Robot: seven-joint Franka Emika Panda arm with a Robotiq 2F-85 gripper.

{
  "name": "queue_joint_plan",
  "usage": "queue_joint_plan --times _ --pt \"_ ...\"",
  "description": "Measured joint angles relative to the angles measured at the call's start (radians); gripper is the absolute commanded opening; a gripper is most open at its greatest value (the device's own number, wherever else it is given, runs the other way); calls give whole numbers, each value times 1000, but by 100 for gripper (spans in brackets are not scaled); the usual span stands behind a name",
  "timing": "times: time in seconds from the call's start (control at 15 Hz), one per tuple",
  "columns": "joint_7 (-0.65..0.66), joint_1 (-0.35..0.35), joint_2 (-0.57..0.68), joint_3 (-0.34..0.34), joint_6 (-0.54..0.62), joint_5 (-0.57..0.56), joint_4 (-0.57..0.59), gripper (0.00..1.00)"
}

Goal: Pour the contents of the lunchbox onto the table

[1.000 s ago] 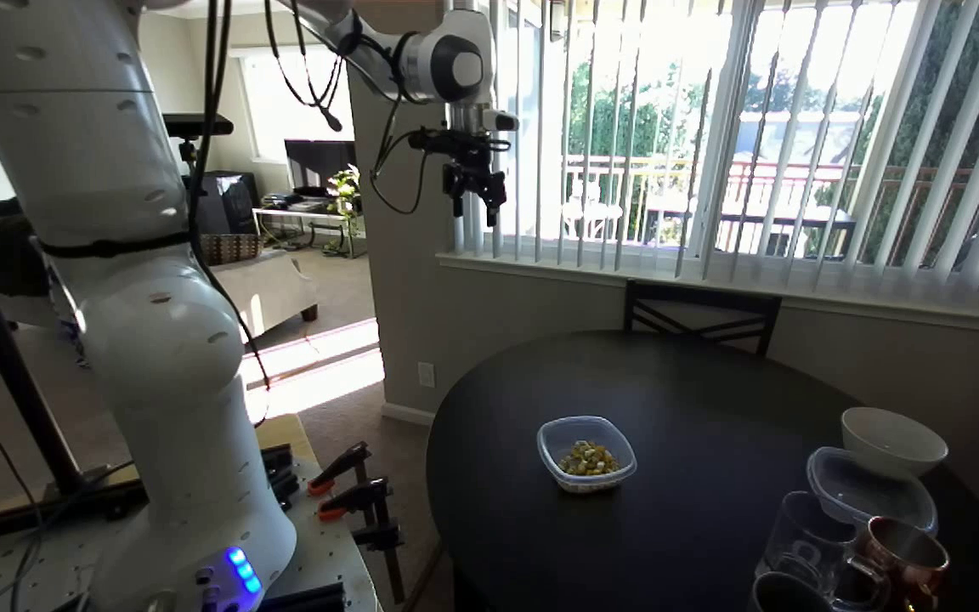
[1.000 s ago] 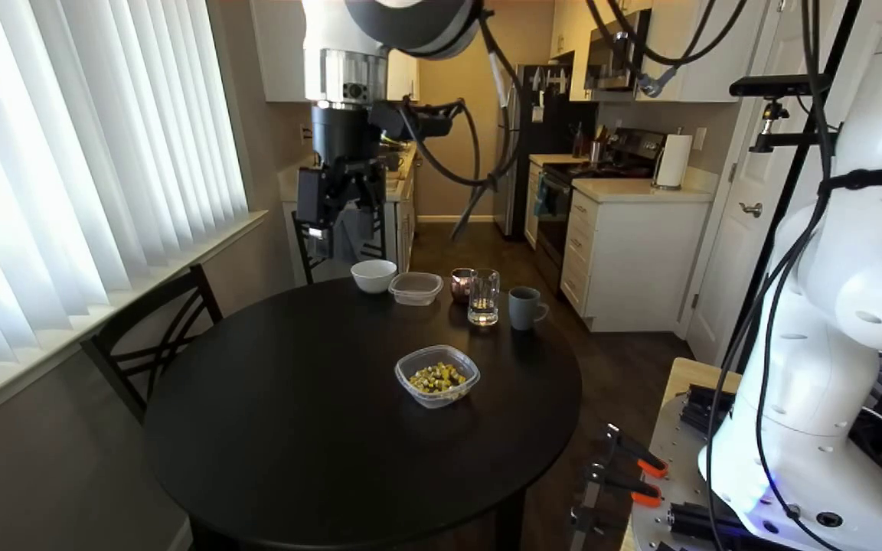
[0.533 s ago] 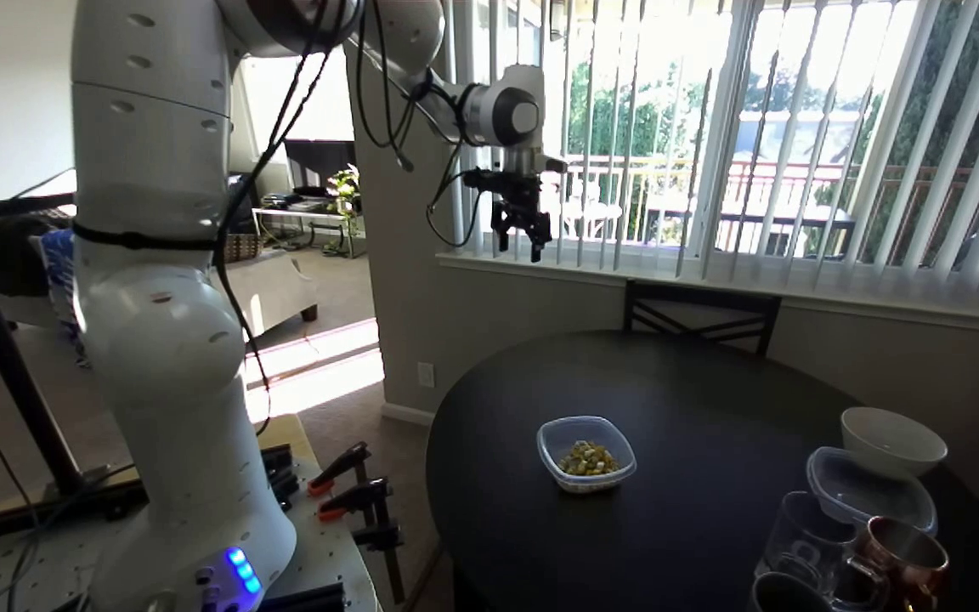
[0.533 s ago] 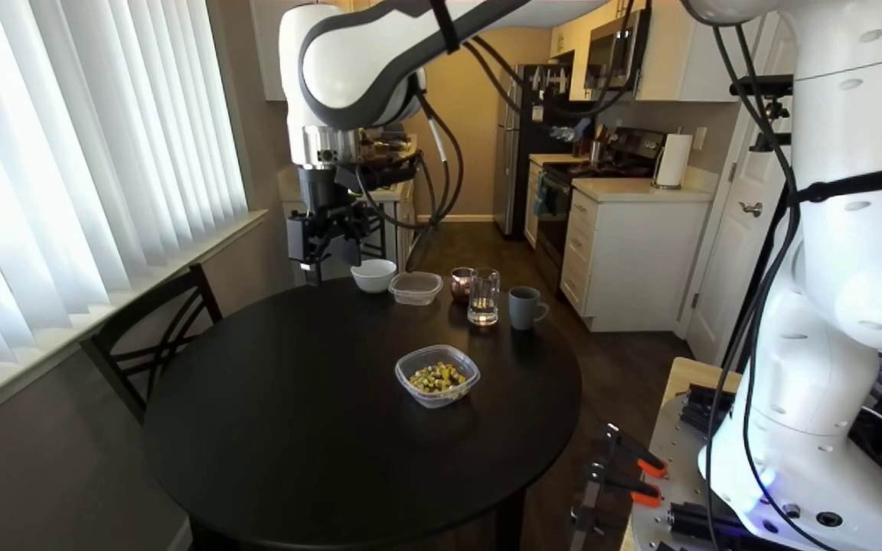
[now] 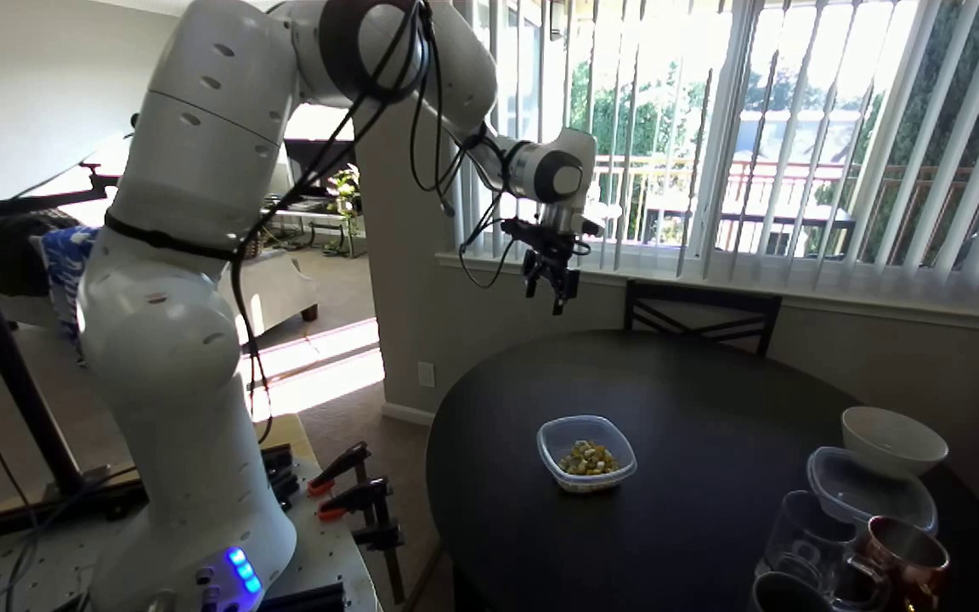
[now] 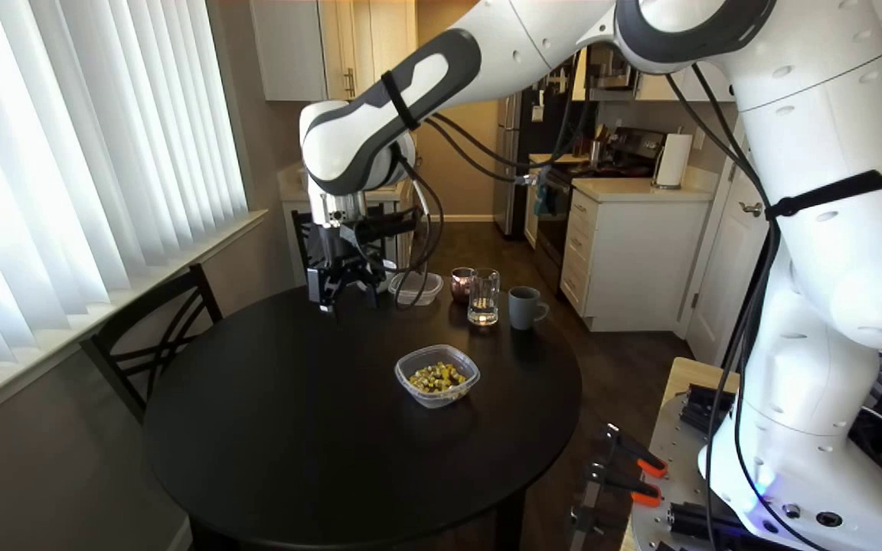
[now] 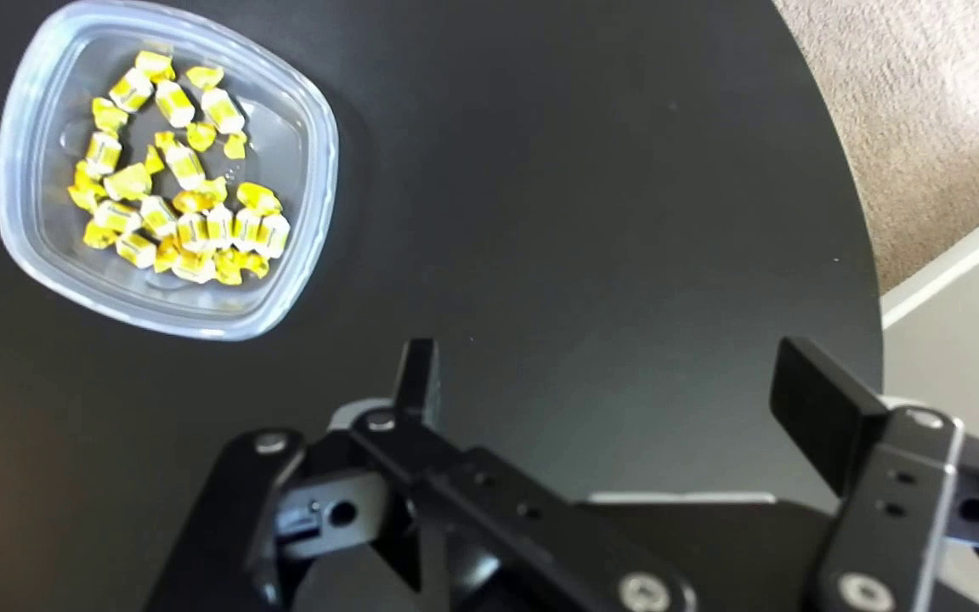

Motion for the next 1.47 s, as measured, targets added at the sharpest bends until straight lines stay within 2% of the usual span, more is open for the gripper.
queue_joint_plan --times 0.47,1.47 --pt "51 -29 96 -106 21 -1 4 100" --pt "47 -47 168 -106 1 10 20 100"
